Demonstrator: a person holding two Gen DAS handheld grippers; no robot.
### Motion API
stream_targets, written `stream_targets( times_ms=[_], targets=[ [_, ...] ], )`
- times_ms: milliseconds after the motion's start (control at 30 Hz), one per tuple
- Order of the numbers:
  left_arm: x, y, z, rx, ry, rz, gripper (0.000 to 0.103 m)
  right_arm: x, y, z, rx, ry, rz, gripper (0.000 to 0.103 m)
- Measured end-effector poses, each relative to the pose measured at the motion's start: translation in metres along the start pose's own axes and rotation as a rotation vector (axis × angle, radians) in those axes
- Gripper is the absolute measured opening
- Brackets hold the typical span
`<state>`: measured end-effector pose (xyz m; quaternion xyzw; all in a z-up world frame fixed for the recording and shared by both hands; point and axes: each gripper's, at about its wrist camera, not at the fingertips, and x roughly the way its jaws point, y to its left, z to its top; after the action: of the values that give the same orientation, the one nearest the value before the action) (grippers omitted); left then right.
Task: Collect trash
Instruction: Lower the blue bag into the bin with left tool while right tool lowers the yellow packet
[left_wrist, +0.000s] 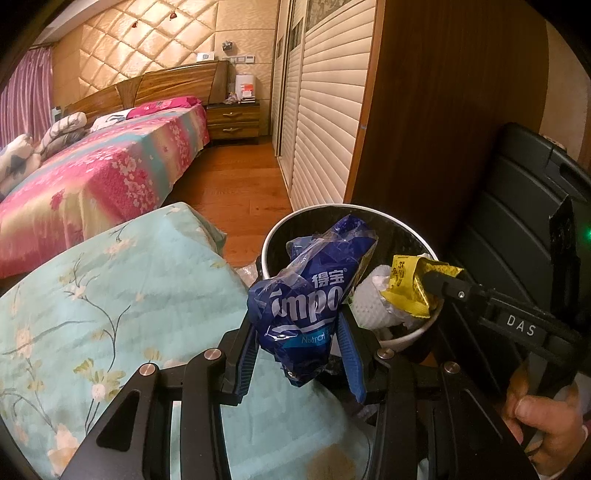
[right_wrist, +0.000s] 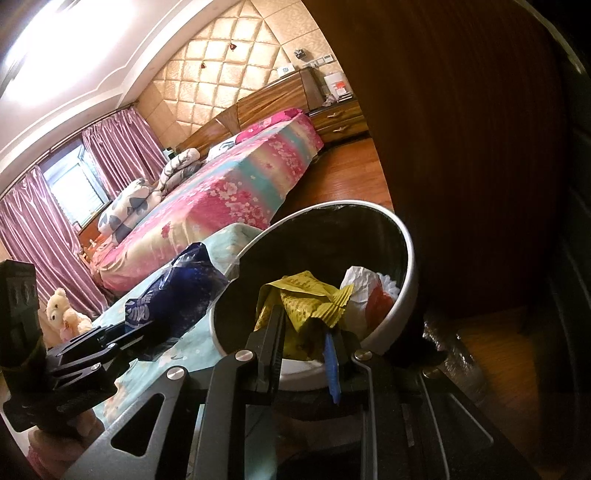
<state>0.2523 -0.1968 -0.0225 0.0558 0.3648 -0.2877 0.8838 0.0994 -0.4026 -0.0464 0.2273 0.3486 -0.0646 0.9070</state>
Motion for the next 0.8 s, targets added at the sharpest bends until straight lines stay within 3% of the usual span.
stream_targets(
  times_ms=[800],
  targets=[
    [0.019, -0.007, 0.016, 0.055, 0.049, 0.011, 0.04, 0.012, -0.002, 0.013, -0.012, 0.004, -0.018, 0.02]
  ],
)
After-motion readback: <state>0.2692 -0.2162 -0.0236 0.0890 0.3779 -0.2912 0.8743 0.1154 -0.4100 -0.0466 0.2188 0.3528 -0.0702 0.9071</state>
